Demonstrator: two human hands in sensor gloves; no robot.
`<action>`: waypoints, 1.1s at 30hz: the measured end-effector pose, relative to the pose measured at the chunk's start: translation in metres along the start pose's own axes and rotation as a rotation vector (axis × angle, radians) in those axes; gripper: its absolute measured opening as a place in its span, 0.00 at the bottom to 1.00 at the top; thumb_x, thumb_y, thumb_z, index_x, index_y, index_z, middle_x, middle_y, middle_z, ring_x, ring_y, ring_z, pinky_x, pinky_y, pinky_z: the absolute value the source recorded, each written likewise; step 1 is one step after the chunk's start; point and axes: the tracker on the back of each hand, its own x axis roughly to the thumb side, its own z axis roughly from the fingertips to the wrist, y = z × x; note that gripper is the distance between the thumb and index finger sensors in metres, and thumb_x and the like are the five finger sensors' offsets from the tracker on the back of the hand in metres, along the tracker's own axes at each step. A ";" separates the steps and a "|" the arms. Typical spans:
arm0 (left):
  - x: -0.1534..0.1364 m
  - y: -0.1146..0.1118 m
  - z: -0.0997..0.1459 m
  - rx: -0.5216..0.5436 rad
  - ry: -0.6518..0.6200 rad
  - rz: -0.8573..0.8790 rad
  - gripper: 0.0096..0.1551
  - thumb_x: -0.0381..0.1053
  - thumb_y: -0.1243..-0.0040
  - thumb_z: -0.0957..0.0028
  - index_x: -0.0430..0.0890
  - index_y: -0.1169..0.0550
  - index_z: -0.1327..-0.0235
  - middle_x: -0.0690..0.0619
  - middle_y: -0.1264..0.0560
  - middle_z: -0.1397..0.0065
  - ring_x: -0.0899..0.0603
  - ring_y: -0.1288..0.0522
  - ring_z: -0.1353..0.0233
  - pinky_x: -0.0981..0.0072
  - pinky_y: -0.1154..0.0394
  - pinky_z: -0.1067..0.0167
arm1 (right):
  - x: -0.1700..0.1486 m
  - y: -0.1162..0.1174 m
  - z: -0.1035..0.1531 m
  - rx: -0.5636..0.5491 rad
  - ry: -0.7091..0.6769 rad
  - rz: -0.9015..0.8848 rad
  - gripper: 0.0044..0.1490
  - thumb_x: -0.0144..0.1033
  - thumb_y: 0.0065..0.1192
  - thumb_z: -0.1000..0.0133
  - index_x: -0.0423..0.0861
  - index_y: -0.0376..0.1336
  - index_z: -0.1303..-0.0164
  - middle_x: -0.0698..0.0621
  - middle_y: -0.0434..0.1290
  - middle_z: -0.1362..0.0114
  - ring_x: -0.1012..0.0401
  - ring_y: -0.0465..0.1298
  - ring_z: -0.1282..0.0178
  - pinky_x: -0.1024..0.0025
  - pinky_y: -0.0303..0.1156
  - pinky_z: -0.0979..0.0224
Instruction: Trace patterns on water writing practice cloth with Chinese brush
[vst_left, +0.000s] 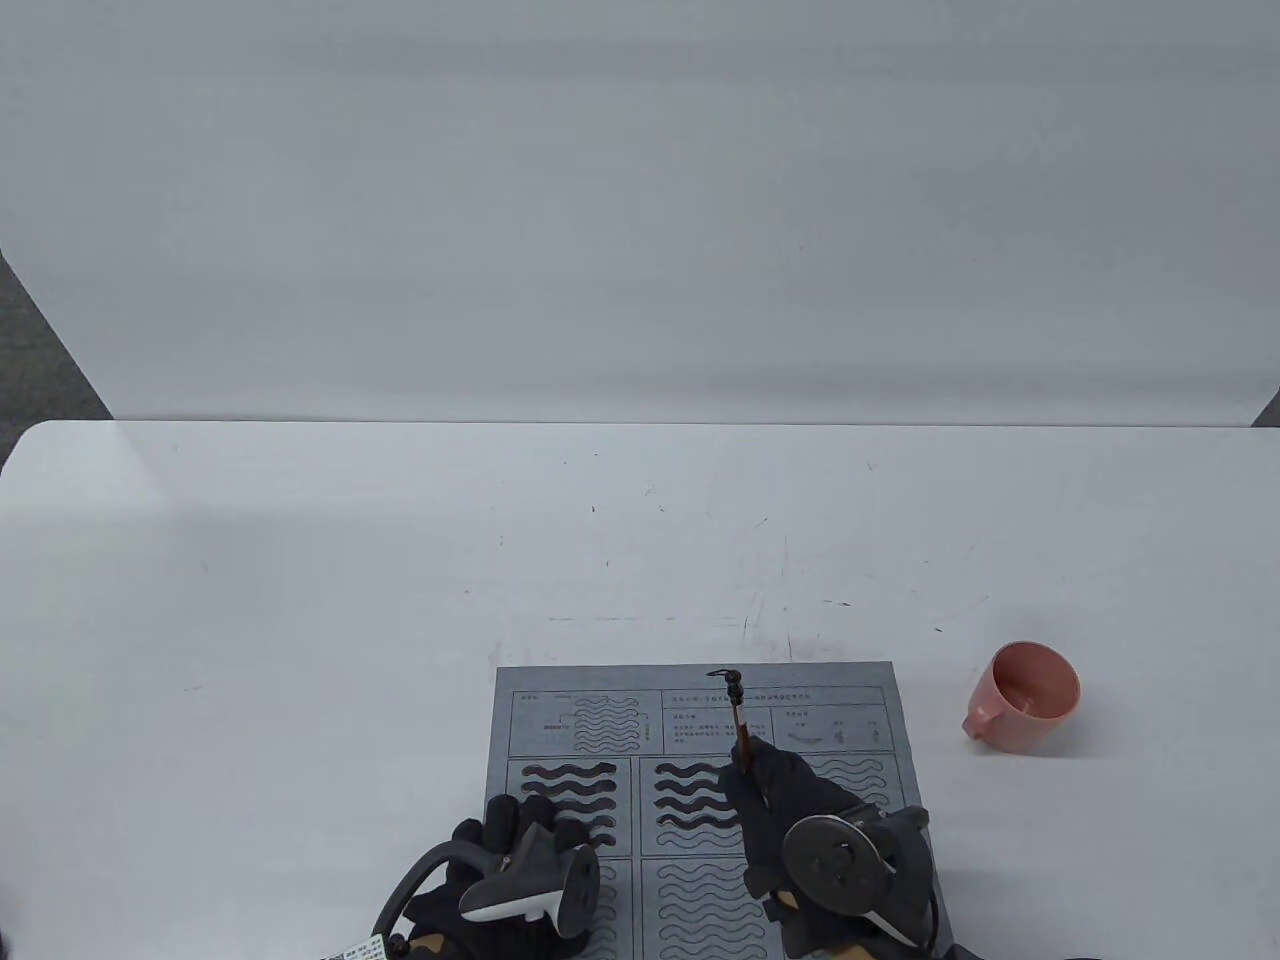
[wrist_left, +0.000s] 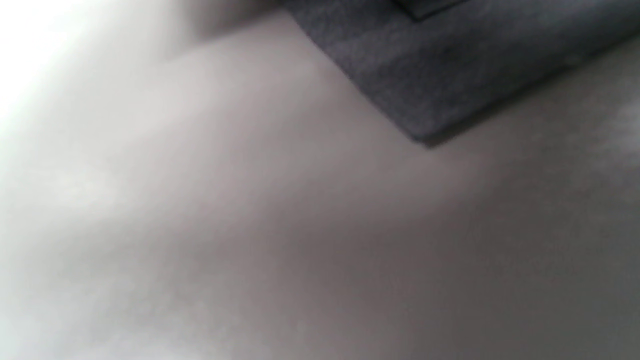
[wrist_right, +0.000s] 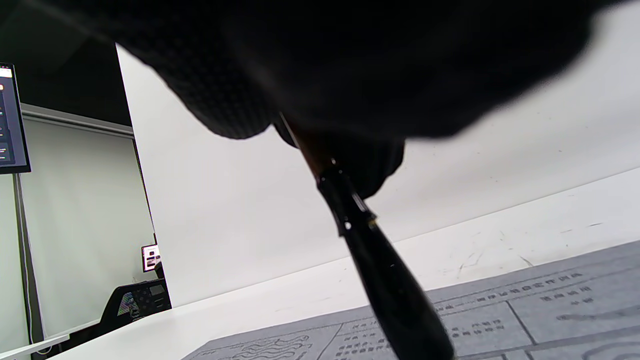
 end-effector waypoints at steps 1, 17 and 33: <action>0.000 0.000 0.000 0.000 0.000 0.000 0.55 0.71 0.79 0.62 0.54 0.88 0.41 0.40 0.88 0.29 0.25 0.82 0.24 0.25 0.69 0.26 | 0.000 0.000 0.000 -0.001 -0.001 -0.002 0.23 0.38 0.73 0.48 0.36 0.76 0.51 0.38 0.88 0.54 0.63 0.81 0.89 0.62 0.78 0.88; 0.000 0.000 0.000 0.000 0.000 0.000 0.55 0.71 0.79 0.62 0.54 0.87 0.41 0.40 0.88 0.29 0.25 0.82 0.24 0.25 0.69 0.26 | 0.016 -0.013 0.006 -0.084 -0.112 -0.168 0.23 0.37 0.72 0.47 0.37 0.74 0.48 0.39 0.87 0.49 0.65 0.81 0.88 0.64 0.78 0.87; 0.000 0.000 0.000 0.000 0.000 0.000 0.55 0.71 0.79 0.62 0.54 0.87 0.41 0.40 0.88 0.29 0.25 0.82 0.24 0.25 0.69 0.26 | 0.022 0.011 0.005 0.055 -0.079 -0.352 0.24 0.33 0.74 0.49 0.35 0.74 0.48 0.37 0.87 0.48 0.65 0.80 0.90 0.63 0.78 0.88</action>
